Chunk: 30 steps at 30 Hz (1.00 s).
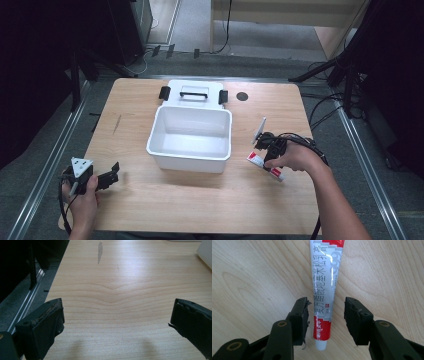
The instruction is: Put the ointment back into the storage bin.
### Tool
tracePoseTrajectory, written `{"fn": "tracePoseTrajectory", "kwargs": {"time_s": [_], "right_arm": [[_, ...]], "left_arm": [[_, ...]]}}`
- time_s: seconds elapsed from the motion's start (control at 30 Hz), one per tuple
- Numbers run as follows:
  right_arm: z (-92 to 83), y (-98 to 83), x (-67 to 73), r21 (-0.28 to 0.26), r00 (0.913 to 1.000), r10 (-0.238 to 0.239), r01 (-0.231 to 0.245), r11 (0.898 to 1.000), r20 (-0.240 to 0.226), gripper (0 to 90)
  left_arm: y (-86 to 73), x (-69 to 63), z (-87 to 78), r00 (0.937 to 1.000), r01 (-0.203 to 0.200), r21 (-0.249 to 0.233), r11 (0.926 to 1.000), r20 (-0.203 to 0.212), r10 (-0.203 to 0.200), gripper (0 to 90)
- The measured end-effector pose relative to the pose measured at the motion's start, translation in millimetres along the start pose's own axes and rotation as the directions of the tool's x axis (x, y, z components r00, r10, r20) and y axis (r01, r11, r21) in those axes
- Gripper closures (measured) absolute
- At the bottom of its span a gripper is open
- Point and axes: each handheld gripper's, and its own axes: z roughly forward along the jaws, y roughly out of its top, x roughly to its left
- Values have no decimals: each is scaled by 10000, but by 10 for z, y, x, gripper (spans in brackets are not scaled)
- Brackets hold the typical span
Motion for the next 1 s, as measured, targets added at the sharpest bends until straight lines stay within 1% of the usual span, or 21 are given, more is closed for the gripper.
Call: {"fn": "tracePoseTrajectory", "kwargs": {"time_s": [0.03, 0.07, 0.13, 0.17, 0.33, 0.43, 0.6, 0.7, 0.73, 0.77, 0.83, 0.87, 0.9, 0.97, 1.0], "right_arm": [[15, 7, -6, 43, 10000, -69, 69, 10000, 37, 557], [50, 17, -16, 81, 9999, -41, 40, 10000, 93, 567], [63, 19, -19, 141, 9999, 22, -24, 9999, 110, 571], [93, 19, -29, 166, 9998, 188, -188, 9997, 23, 586], [153, 5, -51, 295, 9995, 292, -287, 9992, -152, 636], [166, 1, -58, 218, 9993, 292, -287, 9993, -216, 692], [164, -14, -75, 53, 9995, 252, -251, 9997, -169, 710], [137, -49, -105, -109, 10000, -23, 22, 9999, -75, 711], [137, -49, -105, -109, 10000, -23, 22, 9999, -75, 711], [106, -68, -108, -301, 9997, -225, 225, 9993, 6, 711], [61, -83, -116, -383, 9985, -541, 544, 9978, 104, 711], [61, -83, -116, -383, 9985, -541, 544, 9978, 104, 711], [7, -93, -121, -482, 9971, -729, 738, 9961, 220, 710], [-55, -99, -125, -589, 9965, -803, 815, 9949, 233, 710], [-55, -99, -125, -589, 9965, -803, 815, 9949, 233, 710]], "left_arm": [[0, 0, 0, 10000, 12, -2, 10000, -4, -12, 0], [0, 1, -1, 10000, 20, 8, 10000, -1, -20, 0], [1, 2, -1, 10000, 14, 23, 10000, 2, -14, 0], [2, 4, -2, 10000, 22, 49, 10000, 16, -22, 0], [2, 6, 1, 10000, 75, 53, 10000, -16, -74, 0], [2, 6, 3, 10000, 89, 53, 9999, -30, -89, 0], [4, 11, 4, 10000, 89, 84, 9999, -25, -89, 0], [3, 12, 8, 9999, 144, 75, 9999, -51, -144, 0], [3, 12, 8, 9999, 144, 75, 9999, -51, -144, 0], [3, 14, 7, 9998, 171, 69, 9998, -35, -171, 0], [3, 15, 5, 9998, 194, 80, 9998, -31, -194, 0], [3, 15, 5, 9998, 194, 80, 9998, -31, -194, 0], [4, 15, 5, 9998, 174, 80, 9998, -31, -174, 0], [4, 14, 5, 9999, 165, 76, 9998, -25, -164, 0], [4, 14, 5, 9999, 165, 76, 9998, -25, -164, 0]]}}
